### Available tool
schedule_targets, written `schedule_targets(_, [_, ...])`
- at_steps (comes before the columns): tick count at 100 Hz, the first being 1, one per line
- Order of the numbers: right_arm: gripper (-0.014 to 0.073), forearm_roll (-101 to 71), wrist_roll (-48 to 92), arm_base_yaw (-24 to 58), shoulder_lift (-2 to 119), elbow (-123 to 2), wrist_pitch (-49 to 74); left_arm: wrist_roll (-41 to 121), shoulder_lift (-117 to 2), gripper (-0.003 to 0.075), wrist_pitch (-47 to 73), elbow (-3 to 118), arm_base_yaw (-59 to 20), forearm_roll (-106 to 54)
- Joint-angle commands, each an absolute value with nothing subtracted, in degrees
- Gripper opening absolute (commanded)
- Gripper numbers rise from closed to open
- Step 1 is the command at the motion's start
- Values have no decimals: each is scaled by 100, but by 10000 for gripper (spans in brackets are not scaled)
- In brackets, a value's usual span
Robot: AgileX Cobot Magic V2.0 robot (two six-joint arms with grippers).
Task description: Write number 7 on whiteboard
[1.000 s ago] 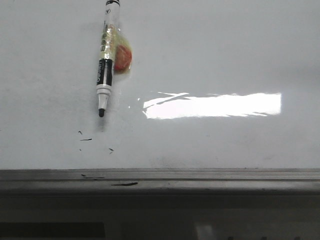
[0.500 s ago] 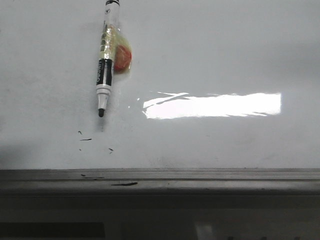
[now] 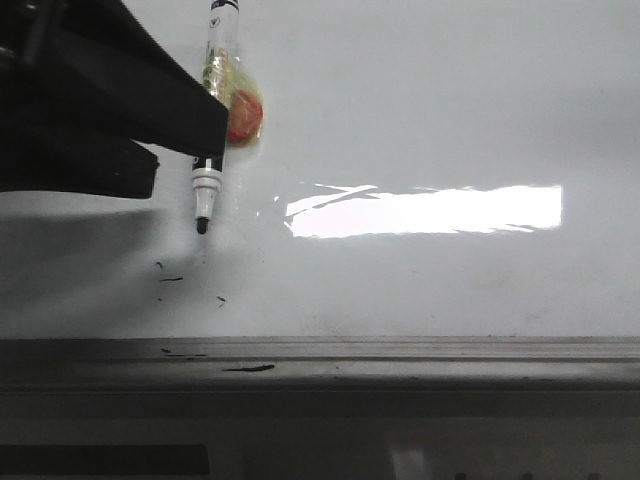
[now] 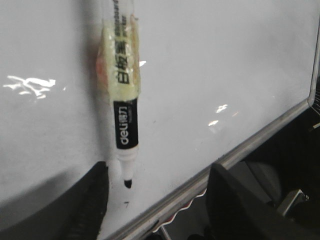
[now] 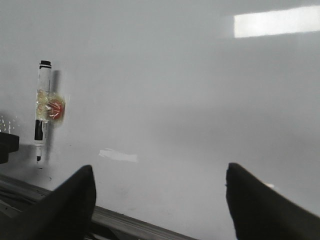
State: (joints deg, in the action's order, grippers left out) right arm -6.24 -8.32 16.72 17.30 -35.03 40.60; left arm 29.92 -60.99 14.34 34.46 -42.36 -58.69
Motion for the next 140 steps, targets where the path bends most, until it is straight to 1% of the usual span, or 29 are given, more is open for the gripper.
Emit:
schedule_targets(1, [491,-591,-779,1652,1852,-3627,3621,3006,-6288,386,987,3753,-4336,-6111])
schedule_targets(40, [491,-591,-779,1652,1852,-3627,3621,3006,-6957,386,489,3857,-4336,-6111])
schedule_targets(45, [491,-591,-779,1652,1852,-3627,3621,3006,-7000,377,472,3857,-4336,-6111])
schedule_targets(50, [491,-591,-779,1652,1852,-3627,3608,3006,-7040,334,472,3857,-4336,-6128])
schedule_targets(52, [491,-591,-779,1652,1852,-3627,3599,3006,-7065,303,489,3857,-4336,-6128])
schedule_targets(54, [491,-591,-779,1652,1852,-3627,3572,3006,-7076,252,523,3857,-4336,-6128])
schedule_targets(55, [491,-591,-779,1652,1852,-3627,3574,3006,-7076,252,536,3857,-4336,-6128])
schedule_targets(59, [491,-607,-766,1652,1852,-3627,3530,3006,-7081,159,601,3857,-4336,-6128])
schedule_targets(61, [491,-648,-715,1652,1852,-3627,3517,3006,-7081,90,688,3857,-4336,-6128])
schedule_targets(62, [491,-665,-693,1652,1852,-3627,3517,3006,-7081,90,712,3857,-4336,-6128])
schedule_targets(65, [491,-745,-556,1652,1852,-3651,3508,3006,-7081,3,804,3857,-4336,-6128])
schedule_targets(67, [491,-822,-436,1652,1852,-3652,3508,3006,-7081,-18,898,3857,-4336,-6117])
schedule_targets(84, [491,-2023,1028,1652,1852,-3661,3505,3228,-7057,-20,1498,3893,-4336,-5899])
schedule_targets(99, [491,-3525,2706,1652,1907,-3661,3712,4774,-6902,-20,2255,3893,-4348,-6229])
schedule_targets(113, [491,-4780,4158,1652,2207,-3661,4284,7504,-6608,-20,3274,3893,-4337,-7451])
schedule_targets(120, [491,-5272,4712,1652,2400,-3661,4527,8409,-6501,-20,3665,3893,-4336,-8111])
schedule_targets(128, [491,-5800,5353,1652,2608,-3661,4702,8956,-6464,-20,4004,3893,-4336,-8543])
schedule_targets(140, [491,-6525,6539,1661,2871,-3661,4961,9240,-6491,-20,4560,3881,-4336,-8589])
